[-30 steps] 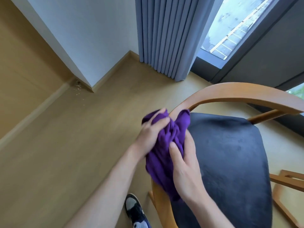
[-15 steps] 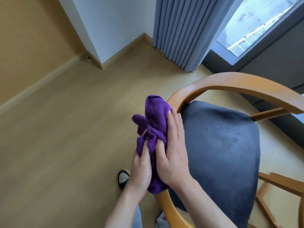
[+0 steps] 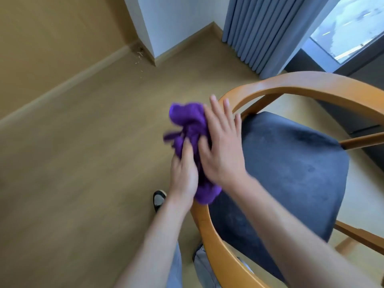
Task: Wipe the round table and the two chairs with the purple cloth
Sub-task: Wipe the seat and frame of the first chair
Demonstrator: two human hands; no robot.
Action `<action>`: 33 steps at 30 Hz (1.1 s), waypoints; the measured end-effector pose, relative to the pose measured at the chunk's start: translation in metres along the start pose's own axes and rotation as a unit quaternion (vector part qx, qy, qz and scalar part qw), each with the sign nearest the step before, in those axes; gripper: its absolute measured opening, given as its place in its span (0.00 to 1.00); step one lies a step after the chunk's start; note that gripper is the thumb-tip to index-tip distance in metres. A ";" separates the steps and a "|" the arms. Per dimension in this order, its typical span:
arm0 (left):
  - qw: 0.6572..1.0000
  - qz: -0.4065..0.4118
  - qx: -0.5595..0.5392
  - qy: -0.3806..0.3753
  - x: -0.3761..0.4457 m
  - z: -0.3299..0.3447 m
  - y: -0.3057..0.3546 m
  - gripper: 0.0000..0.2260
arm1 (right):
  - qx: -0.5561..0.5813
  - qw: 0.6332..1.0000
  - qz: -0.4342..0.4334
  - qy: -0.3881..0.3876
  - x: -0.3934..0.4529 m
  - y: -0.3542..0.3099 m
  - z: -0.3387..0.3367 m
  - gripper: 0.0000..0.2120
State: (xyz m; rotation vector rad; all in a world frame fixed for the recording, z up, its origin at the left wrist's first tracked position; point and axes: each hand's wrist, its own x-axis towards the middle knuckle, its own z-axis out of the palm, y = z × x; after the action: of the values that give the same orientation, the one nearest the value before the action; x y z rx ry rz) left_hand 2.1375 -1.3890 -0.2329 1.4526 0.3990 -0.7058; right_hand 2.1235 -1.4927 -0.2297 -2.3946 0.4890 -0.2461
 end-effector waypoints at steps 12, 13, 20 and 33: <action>1.000 0.015 -0.023 0.015 -0.008 -0.012 -0.045 0.17 | -0.032 0.995 -0.094 -0.022 -0.016 0.001 0.014 0.29; 0.999 0.011 -0.027 0.026 -0.014 -0.015 -0.054 0.16 | -0.038 0.993 -0.108 -0.029 -0.025 0.000 0.017 0.29; 0.992 -0.051 -0.068 0.095 -0.073 -0.031 -0.123 0.12 | -0.038 0.982 -0.152 -0.110 -0.109 0.007 0.031 0.31; 0.996 -0.011 -0.045 0.070 -0.182 -0.019 -0.197 0.19 | 0.039 0.986 -0.074 -0.145 -0.231 0.045 -0.006 0.27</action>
State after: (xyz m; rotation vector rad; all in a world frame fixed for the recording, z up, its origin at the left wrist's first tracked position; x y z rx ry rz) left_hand 1.8774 -1.3297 -0.2669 1.4184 0.5495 -0.5972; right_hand 1.8983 -1.4336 -0.2658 -2.3404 0.1641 0.0202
